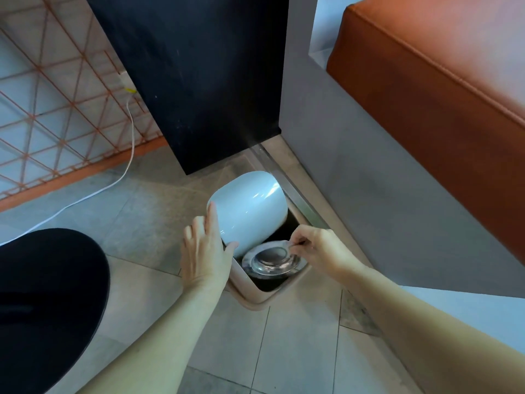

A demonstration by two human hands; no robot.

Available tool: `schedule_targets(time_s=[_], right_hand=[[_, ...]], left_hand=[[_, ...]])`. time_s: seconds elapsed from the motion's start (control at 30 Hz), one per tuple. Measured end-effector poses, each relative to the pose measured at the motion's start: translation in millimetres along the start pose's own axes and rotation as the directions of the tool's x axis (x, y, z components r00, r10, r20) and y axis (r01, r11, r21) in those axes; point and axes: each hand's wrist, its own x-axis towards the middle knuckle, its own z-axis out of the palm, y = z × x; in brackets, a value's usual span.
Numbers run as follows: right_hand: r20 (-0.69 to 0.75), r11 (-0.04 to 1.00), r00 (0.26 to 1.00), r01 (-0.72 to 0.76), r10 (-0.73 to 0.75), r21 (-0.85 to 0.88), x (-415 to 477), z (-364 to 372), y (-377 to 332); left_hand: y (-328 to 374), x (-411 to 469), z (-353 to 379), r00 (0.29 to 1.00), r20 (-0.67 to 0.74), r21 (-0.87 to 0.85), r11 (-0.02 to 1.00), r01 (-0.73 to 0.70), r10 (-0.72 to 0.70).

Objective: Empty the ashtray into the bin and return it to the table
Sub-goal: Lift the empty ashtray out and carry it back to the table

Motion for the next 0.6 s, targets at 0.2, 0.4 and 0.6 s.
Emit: schedule_targets(time_s=[0.2,0.4,0.6], right_hand=[[-0.124,0.9,0.977,-0.107,0.174,0.422,12.1,-17.4,-16.5],[-0.089,0.677,0.91,-0.233,0.405,0.699,11.6,-15.4,-12.2],[-0.058,0.587,0.88,-0.264,0.471,0.765,0.8,-1.0,0.5]], left_hand=[[2.5,16.1,-3.9,0.981,0.176,-0.079,0.992,0.103,-0.088],[-0.4,16.6,-3.7,0.953,0.29,-0.051,0.993,0.11,-0.09],[-8.5,3.8,8.6,0.957,0.291,-0.074,0.997,0.037,-0.014]])
